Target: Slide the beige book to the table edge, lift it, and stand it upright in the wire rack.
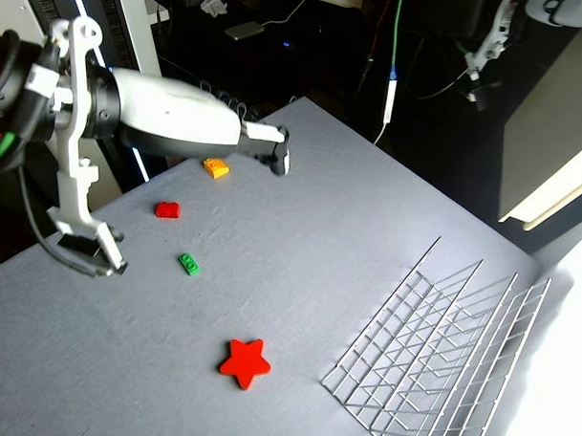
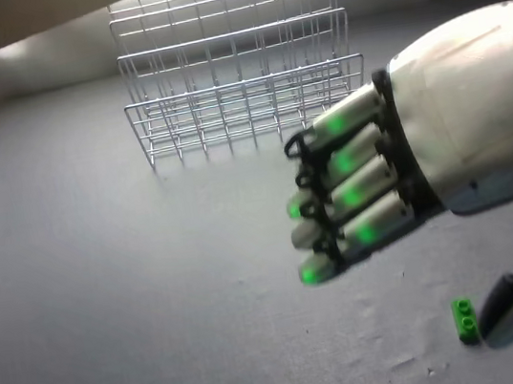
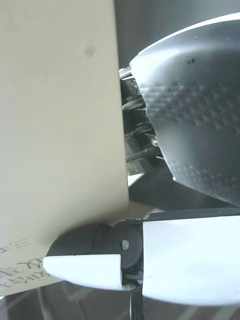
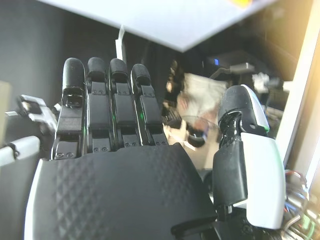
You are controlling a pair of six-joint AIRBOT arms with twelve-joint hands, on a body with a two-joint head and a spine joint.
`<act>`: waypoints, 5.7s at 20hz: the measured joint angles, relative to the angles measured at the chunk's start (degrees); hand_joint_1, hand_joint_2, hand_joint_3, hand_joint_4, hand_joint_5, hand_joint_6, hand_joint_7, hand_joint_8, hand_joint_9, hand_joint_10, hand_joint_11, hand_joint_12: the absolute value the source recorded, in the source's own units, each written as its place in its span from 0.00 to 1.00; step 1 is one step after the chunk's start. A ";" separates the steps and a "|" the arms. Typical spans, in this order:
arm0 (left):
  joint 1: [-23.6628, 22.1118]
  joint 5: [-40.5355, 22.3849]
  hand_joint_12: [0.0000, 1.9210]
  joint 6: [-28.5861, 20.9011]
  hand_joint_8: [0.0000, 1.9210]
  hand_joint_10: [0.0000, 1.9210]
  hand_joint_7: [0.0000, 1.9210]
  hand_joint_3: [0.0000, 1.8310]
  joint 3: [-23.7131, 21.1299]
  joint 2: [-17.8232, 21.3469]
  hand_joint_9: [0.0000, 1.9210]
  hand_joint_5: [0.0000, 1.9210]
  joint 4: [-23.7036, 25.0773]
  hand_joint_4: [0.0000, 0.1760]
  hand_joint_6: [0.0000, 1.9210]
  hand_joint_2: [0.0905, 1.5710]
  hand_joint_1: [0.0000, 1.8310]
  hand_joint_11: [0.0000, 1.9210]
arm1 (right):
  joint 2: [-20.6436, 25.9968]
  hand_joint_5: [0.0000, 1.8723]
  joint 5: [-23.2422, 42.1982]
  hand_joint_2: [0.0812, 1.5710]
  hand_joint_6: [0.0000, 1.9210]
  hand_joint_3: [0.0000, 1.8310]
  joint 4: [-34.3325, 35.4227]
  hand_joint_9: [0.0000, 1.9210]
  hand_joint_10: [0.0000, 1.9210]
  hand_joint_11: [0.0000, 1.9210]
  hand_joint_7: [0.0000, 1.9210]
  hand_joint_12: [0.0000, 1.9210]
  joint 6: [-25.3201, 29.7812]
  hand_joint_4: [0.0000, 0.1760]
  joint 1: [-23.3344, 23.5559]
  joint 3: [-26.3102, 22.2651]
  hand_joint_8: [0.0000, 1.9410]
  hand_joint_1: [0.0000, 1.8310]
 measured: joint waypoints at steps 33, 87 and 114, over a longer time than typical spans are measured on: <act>0.24 6.80 0.75 -0.04 0.75 0.77 0.37 0.00 3.02 -13.18 0.40 0.37 -0.17 0.00 0.65 0.77 0.73 0.38 | -0.33 0.14 0.44 0.68 0.00 0.00 4.33 0.15 0.00 0.00 0.14 0.48 -2.27 0.00 -0.42 -1.29 0.00 0.07; -0.57 2.36 0.75 -4.87 0.72 0.77 0.38 0.00 25.14 -34.42 0.41 0.40 -3.52 0.00 0.62 0.76 0.74 0.37 | -0.44 0.15 2.40 0.68 0.00 0.00 4.31 0.15 0.00 0.00 0.14 0.46 -3.34 0.00 -0.81 -1.29 0.00 0.06; -0.35 -0.61 0.87 0.20 0.71 0.73 0.36 0.00 28.11 -36.22 0.39 0.40 1.03 0.00 0.57 0.74 0.80 0.39 | -0.44 0.14 2.78 0.67 0.00 0.00 4.31 0.15 0.00 0.00 0.14 0.46 -3.41 0.00 -0.81 -1.27 0.00 0.08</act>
